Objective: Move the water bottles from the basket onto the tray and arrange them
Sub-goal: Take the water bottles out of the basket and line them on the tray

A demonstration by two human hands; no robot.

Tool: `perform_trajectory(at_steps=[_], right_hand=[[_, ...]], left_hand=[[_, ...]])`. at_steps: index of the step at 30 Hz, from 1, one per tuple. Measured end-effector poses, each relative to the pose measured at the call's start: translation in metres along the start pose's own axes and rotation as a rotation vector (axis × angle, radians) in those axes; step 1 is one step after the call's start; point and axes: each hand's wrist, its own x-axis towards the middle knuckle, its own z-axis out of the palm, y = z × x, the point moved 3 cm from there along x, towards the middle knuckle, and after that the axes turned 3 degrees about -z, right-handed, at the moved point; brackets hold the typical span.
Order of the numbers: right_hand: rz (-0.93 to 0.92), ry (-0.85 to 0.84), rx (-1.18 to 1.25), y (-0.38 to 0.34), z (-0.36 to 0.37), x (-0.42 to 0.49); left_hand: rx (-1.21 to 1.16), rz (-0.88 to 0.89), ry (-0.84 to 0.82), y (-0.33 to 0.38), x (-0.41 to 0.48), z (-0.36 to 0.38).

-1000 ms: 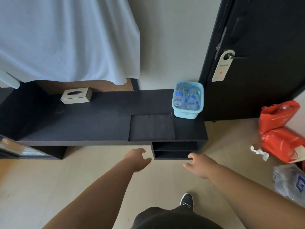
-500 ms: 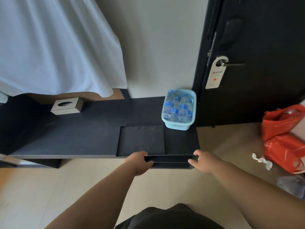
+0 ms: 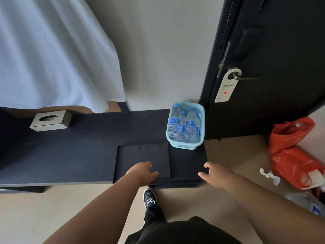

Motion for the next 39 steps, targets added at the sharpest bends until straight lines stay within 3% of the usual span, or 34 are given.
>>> perform_trajectory(at_steps=[19,29,39], right_hand=[[0.072,0.054,0.062,-0.108,-0.061,0.096],[0.095,0.026,0.064,-0.092,-0.059,0.128],[0.048,-0.108,0.083,-0.059,-0.095,0.189]], left_hand=[[-0.028,0.131,-0.076,0.007,0.180,-0.121],[-0.034,0.158,-0.137,0.046,0.218,-0.111],[-0.154,-0.012,-0.098,0.080,0.241,-0.112]])
